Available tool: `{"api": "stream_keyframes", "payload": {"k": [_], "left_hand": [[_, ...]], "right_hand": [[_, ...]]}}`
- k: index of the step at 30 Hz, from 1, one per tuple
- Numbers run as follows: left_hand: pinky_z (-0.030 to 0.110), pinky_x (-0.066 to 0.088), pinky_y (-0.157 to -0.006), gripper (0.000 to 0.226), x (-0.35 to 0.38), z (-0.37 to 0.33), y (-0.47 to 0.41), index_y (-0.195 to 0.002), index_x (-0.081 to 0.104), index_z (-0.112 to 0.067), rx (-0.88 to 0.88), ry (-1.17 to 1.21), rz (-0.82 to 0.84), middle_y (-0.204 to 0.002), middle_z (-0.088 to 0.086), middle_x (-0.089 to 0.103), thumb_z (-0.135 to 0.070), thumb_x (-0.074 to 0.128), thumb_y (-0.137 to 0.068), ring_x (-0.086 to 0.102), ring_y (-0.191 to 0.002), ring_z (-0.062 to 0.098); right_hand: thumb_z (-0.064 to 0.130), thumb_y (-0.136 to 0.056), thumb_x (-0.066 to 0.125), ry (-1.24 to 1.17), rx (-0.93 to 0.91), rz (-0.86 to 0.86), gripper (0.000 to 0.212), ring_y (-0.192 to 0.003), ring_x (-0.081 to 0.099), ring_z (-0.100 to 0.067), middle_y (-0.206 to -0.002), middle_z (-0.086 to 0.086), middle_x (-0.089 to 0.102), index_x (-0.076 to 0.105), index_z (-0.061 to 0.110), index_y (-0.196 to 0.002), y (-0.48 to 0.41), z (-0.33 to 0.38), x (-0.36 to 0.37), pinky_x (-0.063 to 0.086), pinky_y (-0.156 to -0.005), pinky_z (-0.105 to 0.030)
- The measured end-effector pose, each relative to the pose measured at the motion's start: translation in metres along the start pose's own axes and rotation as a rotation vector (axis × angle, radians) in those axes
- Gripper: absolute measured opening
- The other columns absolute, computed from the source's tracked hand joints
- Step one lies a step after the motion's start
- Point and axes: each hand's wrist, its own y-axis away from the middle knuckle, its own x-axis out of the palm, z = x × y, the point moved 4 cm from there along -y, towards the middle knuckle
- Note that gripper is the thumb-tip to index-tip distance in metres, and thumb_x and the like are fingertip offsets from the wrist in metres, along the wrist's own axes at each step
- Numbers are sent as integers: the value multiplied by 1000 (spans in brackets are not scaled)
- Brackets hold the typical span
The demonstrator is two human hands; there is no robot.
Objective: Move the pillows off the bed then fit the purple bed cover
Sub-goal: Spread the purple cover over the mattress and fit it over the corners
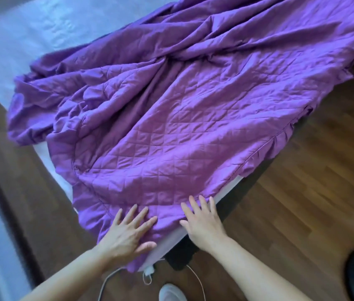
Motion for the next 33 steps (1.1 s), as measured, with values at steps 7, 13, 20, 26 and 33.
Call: {"api": "stream_keyframes", "payload": {"k": [7, 13, 20, 26, 33], "left_hand": [[47, 39, -92, 22, 1, -15, 3, -69, 54, -25, 82, 111, -109, -105, -4, 72, -44, 63, -61, 70, -96, 23], [27, 37, -92, 32, 13, -8, 24, -67, 66, -35, 175, 208, -14, -100, -28, 68, -52, 41, -77, 66, -101, 4], [38, 42, -95, 51, -22, -2, -8, -112, 58, -25, -176, 341, -98, -122, 5, 63, -52, 19, -96, 59, -114, 28], [53, 11, -115, 77, 15, -1, -18, -145, -6, -45, -333, 296, 210, -157, 10, -14, -64, 40, -86, -8, -143, 42], [35, 5, -119, 62, -38, -1, 19, -150, 0, -25, -477, 591, 60, -158, 12, 8, -37, 33, -99, 4, -146, 25]], "right_hand": [[14, -51, 79, 256, -83, -44, 25, -82, 63, -32, -76, -6, 65, 65, 20, -71, -1, -4, -15, 39, -99, -59], [11, -62, 35, 95, -257, -247, 26, -60, 57, -20, -62, 3, 55, 58, 23, -65, 21, 4, -9, 53, -88, -48], [38, -86, 45, -98, -172, -191, 31, -112, 55, -30, -119, -10, 57, 55, 18, -108, 3, -4, -21, 34, -105, -49], [53, -97, 26, -84, -84, 414, 61, -143, -19, -35, -158, -5, -16, 3, 33, -150, 0, 1, -1, -9, -111, -59], [49, -99, 24, -119, -106, 353, 59, -144, -17, -31, -158, -4, -14, -5, 33, -149, 24, 7, -51, -7, -114, -55]]}}
